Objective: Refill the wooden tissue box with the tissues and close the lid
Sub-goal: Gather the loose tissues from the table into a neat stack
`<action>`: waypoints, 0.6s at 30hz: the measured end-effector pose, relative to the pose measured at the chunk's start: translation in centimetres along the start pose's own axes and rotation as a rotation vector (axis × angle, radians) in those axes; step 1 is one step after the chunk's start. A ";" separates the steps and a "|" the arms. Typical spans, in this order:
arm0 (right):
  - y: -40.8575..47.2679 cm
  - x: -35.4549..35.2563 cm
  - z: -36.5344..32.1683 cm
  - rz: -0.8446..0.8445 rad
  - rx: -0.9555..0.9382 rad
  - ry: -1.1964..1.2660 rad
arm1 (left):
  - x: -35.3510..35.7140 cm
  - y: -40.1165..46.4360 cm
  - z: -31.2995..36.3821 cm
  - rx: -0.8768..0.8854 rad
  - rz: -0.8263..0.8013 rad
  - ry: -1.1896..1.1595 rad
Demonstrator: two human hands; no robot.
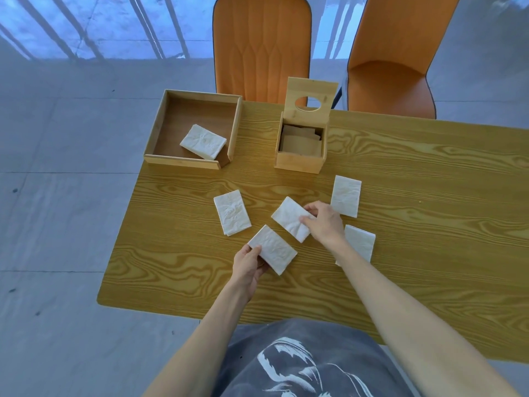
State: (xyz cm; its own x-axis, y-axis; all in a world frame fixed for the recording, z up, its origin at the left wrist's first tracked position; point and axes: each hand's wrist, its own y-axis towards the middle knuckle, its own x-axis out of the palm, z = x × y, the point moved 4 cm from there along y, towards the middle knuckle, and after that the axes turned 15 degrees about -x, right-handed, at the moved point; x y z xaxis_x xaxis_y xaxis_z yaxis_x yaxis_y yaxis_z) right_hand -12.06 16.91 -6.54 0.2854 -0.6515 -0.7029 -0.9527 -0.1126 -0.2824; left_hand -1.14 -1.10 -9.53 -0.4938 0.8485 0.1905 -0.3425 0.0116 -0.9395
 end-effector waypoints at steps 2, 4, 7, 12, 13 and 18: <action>-0.7 0.3 1.2 0.027 0.045 0.207 | 0.1 -0.1 0.0 -0.003 -0.011 -0.003; -1.6 0.7 1.8 0.045 0.123 0.425 | 0.1 -0.2 0.1 0.000 -0.013 0.015; -3.3 1.7 1.0 -0.022 0.140 0.677 | 0.2 -0.4 0.4 0.010 0.000 0.056; -4.9 4.6 0.3 -0.135 0.081 0.671 | 0.3 -1.0 0.5 0.023 -0.010 0.076; -5.0 5.1 0.5 -0.137 0.075 0.629 | 0.3 -1.0 0.4 0.026 -0.015 0.075; -5.6 5.9 0.6 -0.128 -0.008 0.400 | 0.3 -1.0 0.5 0.036 -0.033 0.061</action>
State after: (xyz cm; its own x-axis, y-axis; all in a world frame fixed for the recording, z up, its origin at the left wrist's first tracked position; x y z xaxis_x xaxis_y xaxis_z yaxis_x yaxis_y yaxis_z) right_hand -5.00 14.15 -9.51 0.3402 -0.8714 -0.3534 -0.9133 -0.2167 -0.3448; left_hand -1.31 -1.09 -8.38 -0.4327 0.8784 0.2029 -0.3871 0.0223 -0.9218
